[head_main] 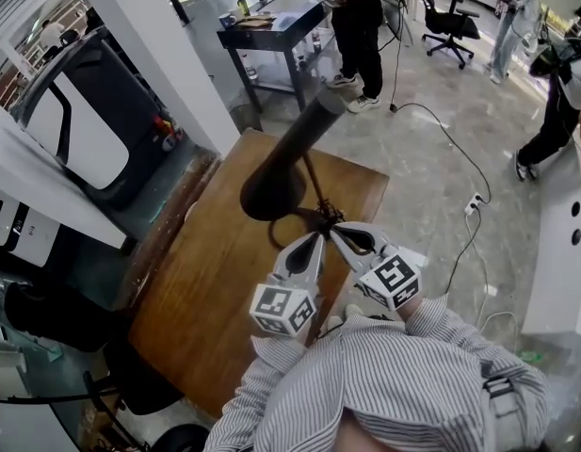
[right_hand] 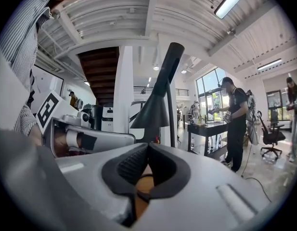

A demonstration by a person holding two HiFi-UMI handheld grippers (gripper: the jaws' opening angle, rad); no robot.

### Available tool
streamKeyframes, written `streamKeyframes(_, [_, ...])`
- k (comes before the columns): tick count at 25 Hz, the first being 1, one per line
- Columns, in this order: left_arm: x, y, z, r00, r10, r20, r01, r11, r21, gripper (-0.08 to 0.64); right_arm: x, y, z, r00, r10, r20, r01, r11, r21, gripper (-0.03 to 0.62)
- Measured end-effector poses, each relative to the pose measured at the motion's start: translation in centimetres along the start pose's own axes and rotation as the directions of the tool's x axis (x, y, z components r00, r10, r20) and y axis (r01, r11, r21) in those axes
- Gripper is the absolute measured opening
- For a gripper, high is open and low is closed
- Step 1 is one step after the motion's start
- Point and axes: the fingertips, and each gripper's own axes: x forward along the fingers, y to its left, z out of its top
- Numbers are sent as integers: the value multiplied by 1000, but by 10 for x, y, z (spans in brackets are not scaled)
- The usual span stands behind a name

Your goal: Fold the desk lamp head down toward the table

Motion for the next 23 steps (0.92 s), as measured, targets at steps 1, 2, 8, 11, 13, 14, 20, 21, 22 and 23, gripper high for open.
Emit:
streamKeyframes(1, [0,1,0,1000,3,0,-3,1000,-2,3,0,0,0,1000,1,1,-1,1000,-1,0])
streamKeyframes(2, [0,2,0,1000,7,0,-7,1000,-5,3,-1,-1,1,1000,1,3,-1,1000,-2,0])
streamKeyframes(8, [4,0,1,1000,14,-8,-14,1000,-12,5,-4,-9,2,999,-19,32,19,1000,4,0])
streamKeyframes(11, [4,-1,0,1000,14,-13,-14,1000,-11,3,-4,-9,-1,999,-14,30,14,1000,12,0])
streamKeyframes(13, [3,0,0,1000,17,-17,-17,1000,-11,3,-4,-7,0,1000,-9,29,9,1000,9,0])
streamKeyframes(14, [3,0,0,1000,18,-17,-18,1000,-10,5,-5,-7,0,1000,-8,28,8,1000,6,0])
streamKeyframes(20, [7,-1,-1,1000,24,-17,-24,1000,-13,3,-7,-13,-2,1000,-9,23,9,1000,4,0])
streamKeyframes(21, [7,0,0,1000,25,-16,-26,1000,-15,3,-6,-13,-2,1000,-9,23,9,1000,4,0])
streamKeyframes(22, [7,0,0,1000,27,-15,-28,999,-17,5,-5,-13,-1,1000,-9,24,9,1000,3,0])
streamKeyframes(23, [7,1,1,999,29,-13,-30,999,-19,5,-5,-14,-1,1000,-9,24,9,1000,3,0])
